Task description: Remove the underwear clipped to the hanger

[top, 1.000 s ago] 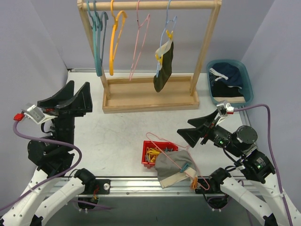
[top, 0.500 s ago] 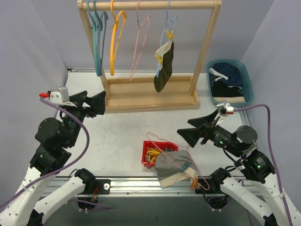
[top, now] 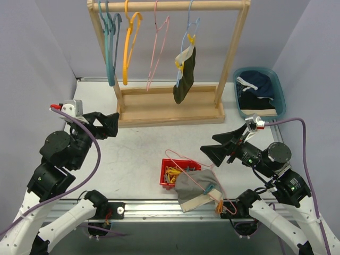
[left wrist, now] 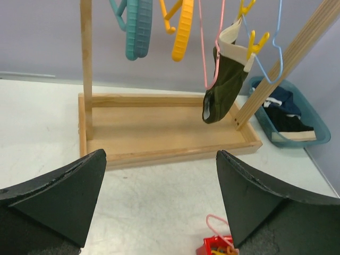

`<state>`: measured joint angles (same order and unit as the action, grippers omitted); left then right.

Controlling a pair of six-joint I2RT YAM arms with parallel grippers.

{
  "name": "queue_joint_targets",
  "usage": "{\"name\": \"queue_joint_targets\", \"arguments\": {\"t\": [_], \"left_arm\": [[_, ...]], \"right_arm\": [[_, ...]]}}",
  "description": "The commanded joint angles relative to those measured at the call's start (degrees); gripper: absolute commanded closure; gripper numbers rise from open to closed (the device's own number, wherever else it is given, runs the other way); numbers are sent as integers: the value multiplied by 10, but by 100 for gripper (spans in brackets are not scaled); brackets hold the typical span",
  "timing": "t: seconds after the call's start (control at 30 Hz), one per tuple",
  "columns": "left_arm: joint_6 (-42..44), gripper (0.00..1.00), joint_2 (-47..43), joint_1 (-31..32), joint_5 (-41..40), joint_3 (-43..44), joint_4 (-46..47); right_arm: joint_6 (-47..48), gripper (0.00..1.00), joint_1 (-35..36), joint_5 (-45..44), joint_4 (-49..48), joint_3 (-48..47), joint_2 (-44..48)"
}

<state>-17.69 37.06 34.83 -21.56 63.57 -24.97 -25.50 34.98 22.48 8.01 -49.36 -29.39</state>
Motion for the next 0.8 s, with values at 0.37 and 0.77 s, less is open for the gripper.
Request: {"name": "queue_joint_targets", "arguments": {"t": [0.37, 0.77], "left_arm": [[5, 6, 58, -2, 6, 104, -312], [5, 6, 50, -3, 6, 116, -344]], "right_arm": [[0, 11, 4, -4, -18, 1, 2], [0, 11, 4, -3, -18, 4, 3]]}}
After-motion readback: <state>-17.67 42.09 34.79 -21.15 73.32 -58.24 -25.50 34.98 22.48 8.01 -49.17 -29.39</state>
